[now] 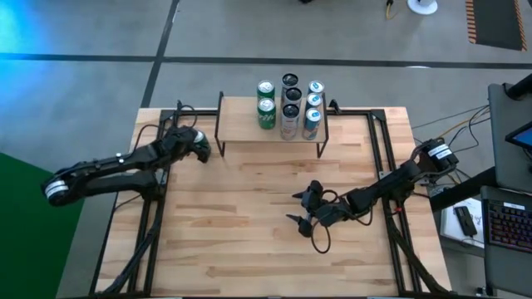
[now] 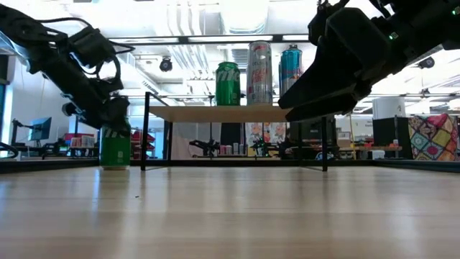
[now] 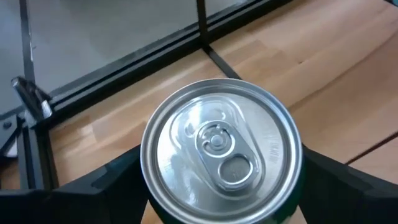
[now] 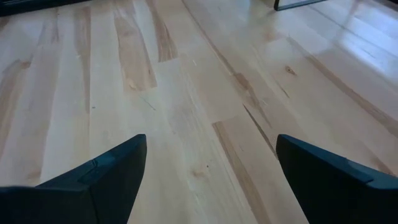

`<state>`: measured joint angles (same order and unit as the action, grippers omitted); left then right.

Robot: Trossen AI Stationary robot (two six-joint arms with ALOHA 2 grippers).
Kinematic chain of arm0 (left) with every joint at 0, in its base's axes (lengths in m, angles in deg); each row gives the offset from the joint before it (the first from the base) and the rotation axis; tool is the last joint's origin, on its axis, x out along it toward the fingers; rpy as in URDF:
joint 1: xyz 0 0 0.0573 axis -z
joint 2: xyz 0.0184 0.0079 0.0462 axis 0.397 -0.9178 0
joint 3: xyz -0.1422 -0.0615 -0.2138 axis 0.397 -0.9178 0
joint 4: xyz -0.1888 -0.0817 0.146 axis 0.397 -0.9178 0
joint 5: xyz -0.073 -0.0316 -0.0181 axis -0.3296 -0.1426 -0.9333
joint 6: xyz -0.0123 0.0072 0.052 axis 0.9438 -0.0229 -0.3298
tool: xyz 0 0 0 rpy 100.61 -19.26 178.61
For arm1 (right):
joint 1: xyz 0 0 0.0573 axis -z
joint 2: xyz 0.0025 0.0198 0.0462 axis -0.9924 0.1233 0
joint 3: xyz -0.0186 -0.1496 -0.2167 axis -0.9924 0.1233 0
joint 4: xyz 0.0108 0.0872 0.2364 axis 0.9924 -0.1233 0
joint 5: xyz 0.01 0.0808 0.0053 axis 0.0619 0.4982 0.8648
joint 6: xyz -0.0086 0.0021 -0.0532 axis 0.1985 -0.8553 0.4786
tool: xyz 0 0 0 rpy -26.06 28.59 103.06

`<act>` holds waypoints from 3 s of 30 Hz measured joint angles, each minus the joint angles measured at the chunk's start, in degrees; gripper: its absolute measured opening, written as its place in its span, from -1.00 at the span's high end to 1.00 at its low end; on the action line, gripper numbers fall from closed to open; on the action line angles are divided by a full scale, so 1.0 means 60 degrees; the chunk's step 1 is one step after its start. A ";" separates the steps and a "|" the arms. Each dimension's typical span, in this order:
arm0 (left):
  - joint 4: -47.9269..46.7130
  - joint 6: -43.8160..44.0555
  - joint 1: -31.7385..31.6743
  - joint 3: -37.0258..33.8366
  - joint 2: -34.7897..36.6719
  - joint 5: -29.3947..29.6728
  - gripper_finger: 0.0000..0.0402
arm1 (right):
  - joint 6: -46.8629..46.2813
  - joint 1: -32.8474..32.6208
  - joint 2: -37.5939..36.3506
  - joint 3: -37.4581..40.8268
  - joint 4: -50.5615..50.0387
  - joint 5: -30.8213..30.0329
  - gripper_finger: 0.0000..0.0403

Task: Sort soda cans
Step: Put the green soda can on the shelf and align it with other green soda cans

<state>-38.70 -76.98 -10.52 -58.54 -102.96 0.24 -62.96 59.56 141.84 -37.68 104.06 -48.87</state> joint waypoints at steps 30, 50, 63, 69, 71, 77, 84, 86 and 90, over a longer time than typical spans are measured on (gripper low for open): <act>-0.6315 0.3547 0.4689 0.3727 0.1374 0.0951 -0.53 | -0.1414 -0.0829 -0.1946 0.0139 -0.2962 -0.0855 -0.71; -0.5460 0.4194 0.7333 0.4912 -0.0586 0.1707 -0.54 | -0.2772 -0.1191 -0.2054 0.0790 -0.2971 -0.0967 -0.71; -0.3151 0.1729 0.6606 0.7405 -0.3957 0.2226 -0.54 | -0.2574 -0.1242 -0.2235 0.1032 -0.2978 -0.0969 -0.71; -0.2554 0.0928 0.5607 0.8375 -0.5169 0.1672 -0.54 | -0.2652 -0.1341 -0.2235 0.1211 -0.2973 -0.0969 -0.71; -0.2615 0.0713 0.5274 0.8732 -0.5490 0.1643 -0.54 | -0.2651 -0.1341 -0.2235 0.1225 -0.2975 -0.0969 -0.71; -0.2558 0.0285 0.4625 0.9396 -0.6221 0.1334 -0.54 | -0.2615 -0.1337 -0.2246 0.1228 -0.2965 -0.0973 -0.71; -0.2562 0.0136 0.4554 0.9342 -0.6277 0.1196 -0.54 | -0.2798 -0.1355 -0.2250 0.1231 -0.2913 -0.0973 -0.71; -0.2564 0.0136 0.4543 0.9339 -0.6273 0.1213 -0.54 | -0.2801 -0.1355 -0.2250 0.1230 -0.2901 -0.0973 -0.71; -0.2580 0.0134 0.4506 0.9326 -0.6273 0.1228 -0.54 | -0.2843 -0.1355 -0.2250 0.1231 -0.2887 -0.0973 -0.71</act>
<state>-54.18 -76.18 16.52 -2.59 -140.60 7.61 -80.02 51.43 128.34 -30.29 86.73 -54.70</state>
